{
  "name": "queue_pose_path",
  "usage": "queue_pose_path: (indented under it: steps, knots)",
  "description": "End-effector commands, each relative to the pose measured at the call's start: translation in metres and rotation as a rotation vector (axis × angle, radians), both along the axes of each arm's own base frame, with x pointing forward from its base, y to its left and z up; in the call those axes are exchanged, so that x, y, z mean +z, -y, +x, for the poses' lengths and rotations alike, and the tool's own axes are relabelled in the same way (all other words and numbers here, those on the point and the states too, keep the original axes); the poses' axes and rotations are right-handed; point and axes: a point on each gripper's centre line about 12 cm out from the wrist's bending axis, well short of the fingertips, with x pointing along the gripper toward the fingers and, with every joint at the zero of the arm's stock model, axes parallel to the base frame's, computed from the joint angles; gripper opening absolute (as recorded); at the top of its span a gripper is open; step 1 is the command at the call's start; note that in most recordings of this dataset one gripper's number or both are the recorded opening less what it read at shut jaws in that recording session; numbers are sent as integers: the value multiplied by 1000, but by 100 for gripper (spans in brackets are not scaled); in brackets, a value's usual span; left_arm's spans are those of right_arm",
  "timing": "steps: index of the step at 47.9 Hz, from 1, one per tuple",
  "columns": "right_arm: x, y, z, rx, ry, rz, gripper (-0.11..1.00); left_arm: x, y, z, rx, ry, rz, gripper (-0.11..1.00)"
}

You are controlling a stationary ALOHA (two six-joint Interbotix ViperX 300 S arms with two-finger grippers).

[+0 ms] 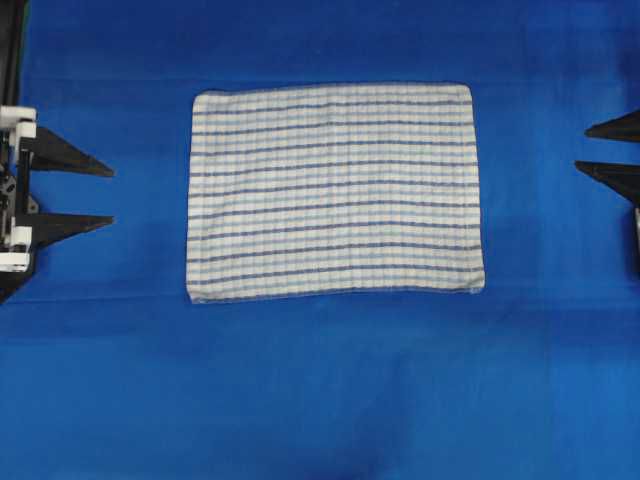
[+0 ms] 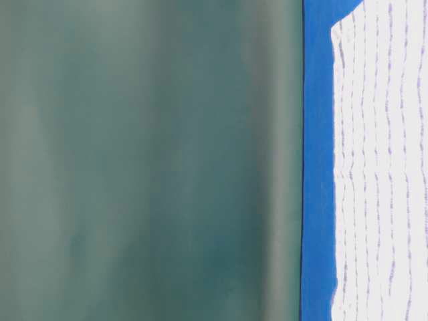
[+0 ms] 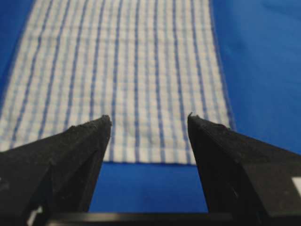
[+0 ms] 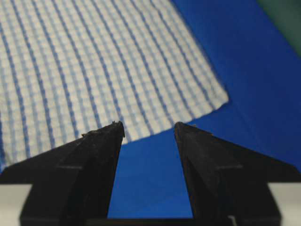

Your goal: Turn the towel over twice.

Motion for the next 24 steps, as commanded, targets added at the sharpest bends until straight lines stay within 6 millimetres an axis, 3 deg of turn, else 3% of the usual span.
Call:
queue_pose_path:
  steps: [1, 24]
  knots:
    - [-1, -1, 3, 2, -4, 9, 54, 5, 0, 0, 3, 24, 5, 61]
    - [-3, -1, 4, 1, -13, 8, 54, 6, -1, 0, 3, 24, 8, 61]
